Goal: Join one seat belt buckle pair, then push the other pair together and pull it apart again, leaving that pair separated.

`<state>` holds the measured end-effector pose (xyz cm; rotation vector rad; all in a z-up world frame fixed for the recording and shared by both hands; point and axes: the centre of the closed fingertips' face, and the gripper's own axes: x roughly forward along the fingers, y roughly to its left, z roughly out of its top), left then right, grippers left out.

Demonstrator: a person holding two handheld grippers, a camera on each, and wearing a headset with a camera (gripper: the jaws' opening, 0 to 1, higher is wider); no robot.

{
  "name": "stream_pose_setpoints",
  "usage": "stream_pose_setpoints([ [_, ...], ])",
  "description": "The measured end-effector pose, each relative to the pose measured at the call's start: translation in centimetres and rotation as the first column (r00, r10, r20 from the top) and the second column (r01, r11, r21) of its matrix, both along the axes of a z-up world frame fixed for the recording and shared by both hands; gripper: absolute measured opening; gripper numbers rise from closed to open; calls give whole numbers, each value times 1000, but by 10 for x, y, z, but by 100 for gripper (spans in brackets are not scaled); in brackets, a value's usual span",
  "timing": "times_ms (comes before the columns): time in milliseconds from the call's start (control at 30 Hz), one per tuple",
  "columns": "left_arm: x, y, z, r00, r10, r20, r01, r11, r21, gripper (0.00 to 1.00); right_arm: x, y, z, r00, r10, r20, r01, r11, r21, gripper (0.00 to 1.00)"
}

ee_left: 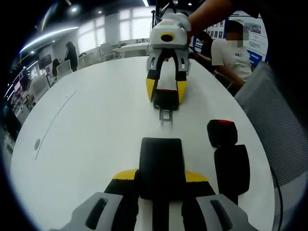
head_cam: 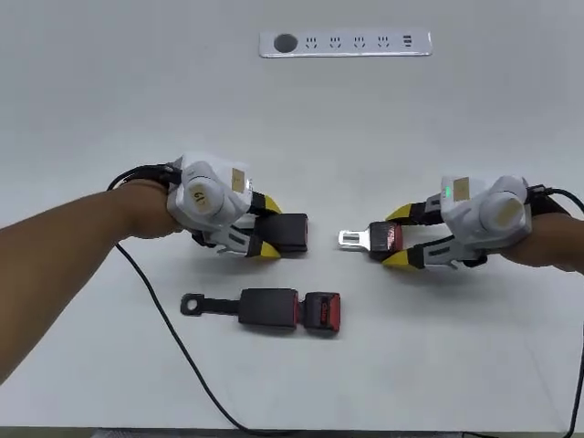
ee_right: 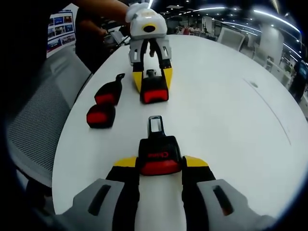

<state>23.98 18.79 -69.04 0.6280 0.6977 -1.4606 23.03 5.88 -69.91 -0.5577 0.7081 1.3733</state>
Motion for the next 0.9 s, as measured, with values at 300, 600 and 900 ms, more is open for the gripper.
stream_pose_setpoints([
  [300,0,-1,0,1000,-24,-5,24,999,27,34,4,30,4,1000,9,2,-9,999,35,33],
  [600,0,-2,1,999,-40,-6,40,998,50,34,7,46,5,1000,29,1,-29,998,51,33],
  [900,1,-3,0,999,-50,-6,50,997,66,34,9,52,6,1000,16,-4,-16,999,49,33],
])
